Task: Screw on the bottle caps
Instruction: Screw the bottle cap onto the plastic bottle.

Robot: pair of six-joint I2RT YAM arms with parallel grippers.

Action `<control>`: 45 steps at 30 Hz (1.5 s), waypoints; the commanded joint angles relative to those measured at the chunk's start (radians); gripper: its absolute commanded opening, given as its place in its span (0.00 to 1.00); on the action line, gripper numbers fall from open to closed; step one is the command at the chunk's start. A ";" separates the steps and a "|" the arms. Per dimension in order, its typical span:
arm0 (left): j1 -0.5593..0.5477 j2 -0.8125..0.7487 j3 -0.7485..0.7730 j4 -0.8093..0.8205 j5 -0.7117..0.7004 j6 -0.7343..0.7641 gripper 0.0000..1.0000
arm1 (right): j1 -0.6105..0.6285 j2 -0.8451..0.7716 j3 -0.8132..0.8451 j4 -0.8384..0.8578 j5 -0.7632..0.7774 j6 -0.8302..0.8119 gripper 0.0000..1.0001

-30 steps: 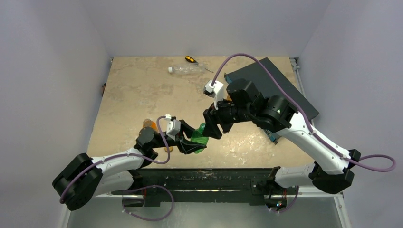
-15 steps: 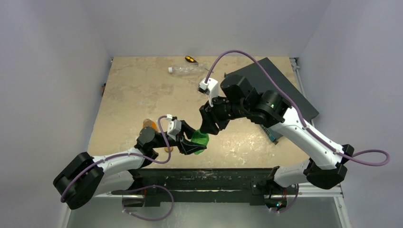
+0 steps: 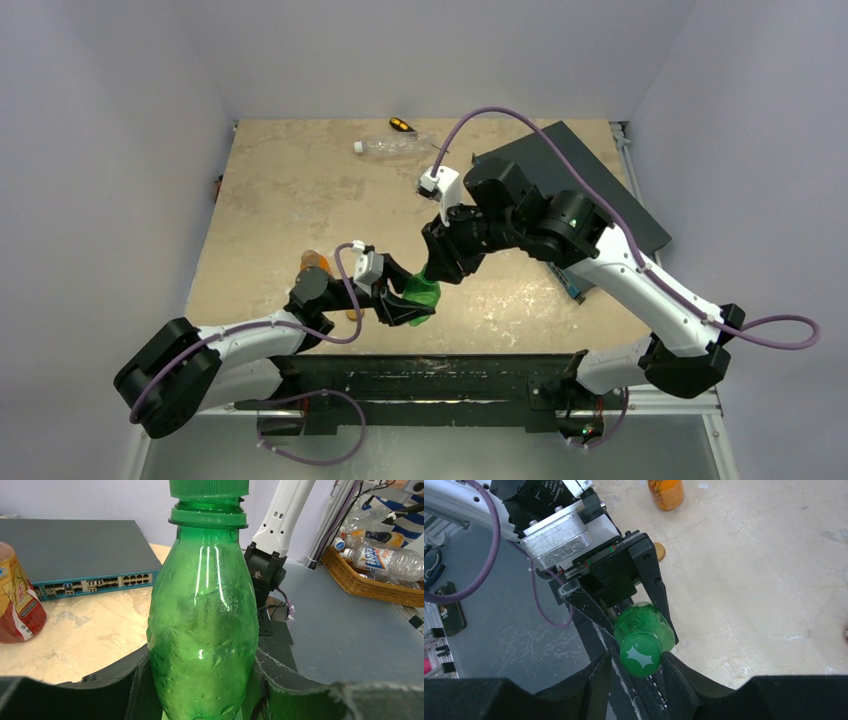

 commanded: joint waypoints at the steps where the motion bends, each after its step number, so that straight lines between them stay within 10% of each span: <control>1: 0.003 0.000 0.019 0.046 0.019 -0.010 0.00 | 0.004 0.008 0.040 -0.002 -0.003 -0.019 0.44; 31: 0.002 0.040 0.044 0.083 0.004 -0.067 0.00 | 0.005 -0.032 -0.065 0.047 0.020 -0.023 0.19; 45: 0.006 0.147 0.048 0.442 0.006 -0.312 0.00 | 0.005 -0.098 -0.158 0.156 -0.028 -0.018 0.11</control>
